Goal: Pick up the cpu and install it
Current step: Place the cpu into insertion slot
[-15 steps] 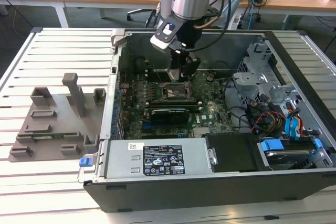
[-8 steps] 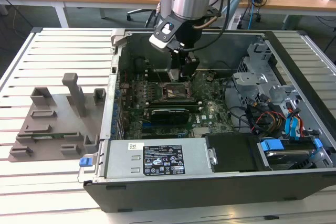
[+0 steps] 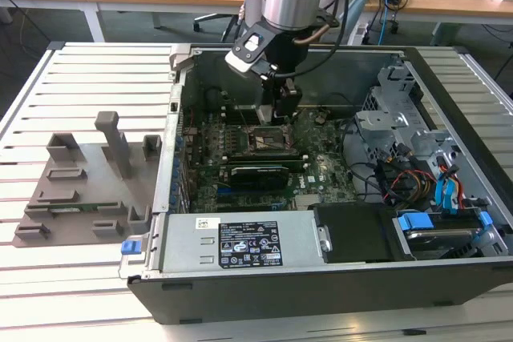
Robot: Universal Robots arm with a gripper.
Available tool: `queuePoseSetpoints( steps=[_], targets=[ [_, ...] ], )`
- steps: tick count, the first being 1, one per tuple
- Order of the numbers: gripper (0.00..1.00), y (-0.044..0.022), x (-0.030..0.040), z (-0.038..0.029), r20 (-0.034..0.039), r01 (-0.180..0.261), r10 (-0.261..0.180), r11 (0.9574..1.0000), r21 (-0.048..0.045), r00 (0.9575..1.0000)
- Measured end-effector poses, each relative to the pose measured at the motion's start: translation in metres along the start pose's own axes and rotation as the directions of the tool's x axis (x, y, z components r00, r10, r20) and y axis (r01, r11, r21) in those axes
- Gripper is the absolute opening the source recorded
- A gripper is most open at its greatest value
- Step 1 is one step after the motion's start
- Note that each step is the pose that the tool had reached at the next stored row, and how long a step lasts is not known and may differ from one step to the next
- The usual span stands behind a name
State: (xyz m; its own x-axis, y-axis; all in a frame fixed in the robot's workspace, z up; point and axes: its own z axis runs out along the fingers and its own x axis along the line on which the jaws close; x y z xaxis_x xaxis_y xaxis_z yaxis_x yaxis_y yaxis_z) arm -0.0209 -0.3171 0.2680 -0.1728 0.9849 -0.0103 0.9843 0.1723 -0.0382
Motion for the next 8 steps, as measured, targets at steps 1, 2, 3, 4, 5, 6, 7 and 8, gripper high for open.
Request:
queuePoseSetpoints(
  steps=[1,2,3,4,5,6,7,8],
  targets=[
    [0.55,0.0000,0.0000,0.0000,-0.0003,-0.009,0.009,1.0000,0.0001,1.0000],
    [0.55,0.0000,0.0000,0.0000,-0.0006,-0.016,0.016,0.9999,0.0001,0.9999],
    [0.55,0.0000,0.0000,0.0001,-0.0009,-0.025,0.025,0.9997,0.0002,0.9997],
    [0.55,0.0000,0.0000,0.0001,-0.0012,-0.034,0.034,0.9994,0.0004,0.9994],
    [0.55,0.0000,0.0000,0.0001,-0.0015,-0.040,0.040,0.9992,0.0004,0.9992],
    [0.55,0.0000,0.0000,0.0001,-0.0017,-0.046,0.046,0.9990,0.0005,0.9990],
    [0.55,0.0000,0.0000,0.0001,-0.0019,-0.050,0.050,0.9987,0.0006,0.9987],
    [0.55,0.0000,0.0000,0.0001,-0.0022,-0.057,0.057,0.9984,0.0006,0.9984]
  ],
)
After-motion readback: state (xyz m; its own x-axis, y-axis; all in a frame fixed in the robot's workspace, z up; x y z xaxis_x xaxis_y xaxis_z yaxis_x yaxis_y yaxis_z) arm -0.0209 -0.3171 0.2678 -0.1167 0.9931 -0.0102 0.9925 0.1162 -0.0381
